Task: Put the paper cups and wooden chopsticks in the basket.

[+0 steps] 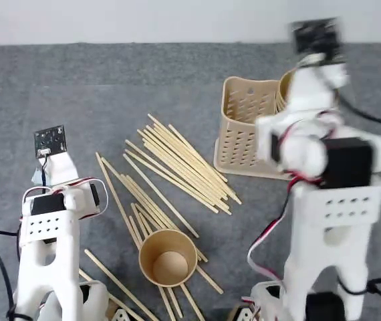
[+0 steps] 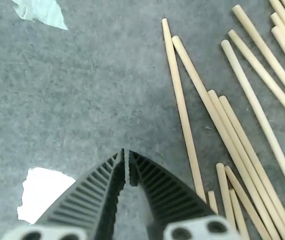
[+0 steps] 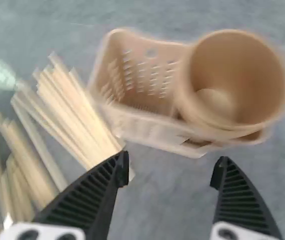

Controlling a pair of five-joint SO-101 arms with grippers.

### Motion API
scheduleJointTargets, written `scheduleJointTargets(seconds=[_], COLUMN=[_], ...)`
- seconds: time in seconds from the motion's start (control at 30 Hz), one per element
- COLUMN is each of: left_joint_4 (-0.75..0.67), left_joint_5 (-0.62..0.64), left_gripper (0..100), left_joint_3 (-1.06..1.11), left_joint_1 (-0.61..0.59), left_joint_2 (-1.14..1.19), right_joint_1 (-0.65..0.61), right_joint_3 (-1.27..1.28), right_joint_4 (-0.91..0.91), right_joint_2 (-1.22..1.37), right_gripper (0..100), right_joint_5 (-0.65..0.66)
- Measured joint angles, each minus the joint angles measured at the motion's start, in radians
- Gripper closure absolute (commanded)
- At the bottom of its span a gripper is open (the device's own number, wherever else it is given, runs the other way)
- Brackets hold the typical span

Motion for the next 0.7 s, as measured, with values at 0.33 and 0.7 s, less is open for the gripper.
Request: scheduleJointTargets(seconds=[0.33,0.7], left_joint_4=[0.000,0.000], left_joint_5=[0.000,0.000], left_gripper=[99,99], left_joint_3=[0.000,0.000], left_joint_1=[0.000,0.000], left_joint_2=[0.000,0.000], right_joint_1=[-0.365,-0.703], right_joint_3=[0.537,0.715], right_joint_4=[0.002,0.002], right_joint_2=[-0.388,-0.450], right_gripper=[71.9,71.9], right_joint_5=[0.000,-0.158])
